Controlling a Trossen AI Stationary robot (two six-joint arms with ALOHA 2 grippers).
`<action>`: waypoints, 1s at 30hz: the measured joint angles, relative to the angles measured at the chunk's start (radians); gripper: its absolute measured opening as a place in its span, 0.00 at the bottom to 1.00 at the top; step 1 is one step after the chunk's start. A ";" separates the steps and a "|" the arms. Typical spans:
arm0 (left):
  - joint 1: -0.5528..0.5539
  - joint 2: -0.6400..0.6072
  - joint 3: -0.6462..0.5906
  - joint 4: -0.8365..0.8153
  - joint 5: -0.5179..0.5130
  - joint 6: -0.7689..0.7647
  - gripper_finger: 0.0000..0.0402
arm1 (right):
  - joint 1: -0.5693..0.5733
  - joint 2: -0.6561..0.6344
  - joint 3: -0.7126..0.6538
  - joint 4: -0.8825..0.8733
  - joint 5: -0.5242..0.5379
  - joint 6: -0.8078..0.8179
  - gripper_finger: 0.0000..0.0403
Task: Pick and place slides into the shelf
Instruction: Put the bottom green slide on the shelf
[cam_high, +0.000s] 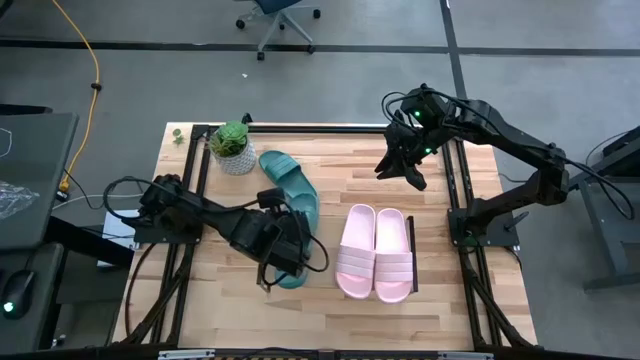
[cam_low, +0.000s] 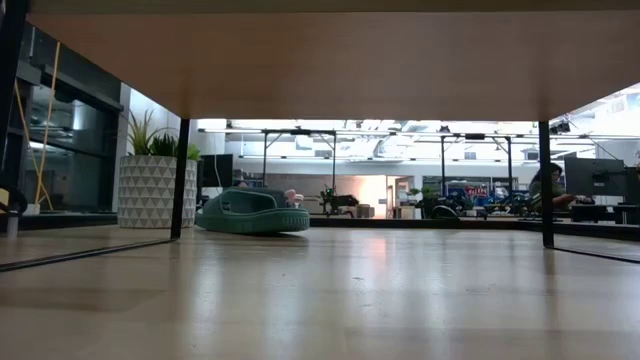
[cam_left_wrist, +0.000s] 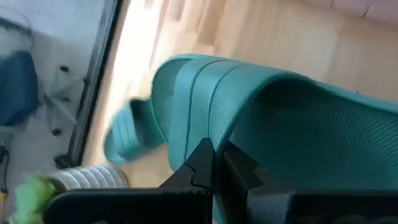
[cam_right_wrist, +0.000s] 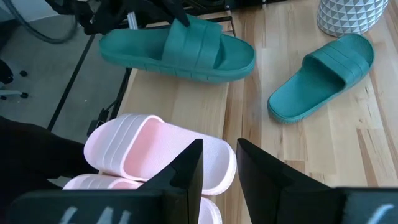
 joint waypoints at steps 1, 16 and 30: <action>0.000 0.001 -0.018 0.000 0.016 -0.015 0.00 | 0.000 0.000 0.000 0.000 0.000 0.000 0.22; -0.016 -0.011 -0.078 -0.001 0.065 -0.070 0.00 | 0.000 0.000 0.000 0.039 0.000 0.000 0.22; -0.014 -0.017 -0.078 -0.001 0.064 -0.031 0.00 | -0.033 0.000 0.000 0.039 0.007 0.006 0.22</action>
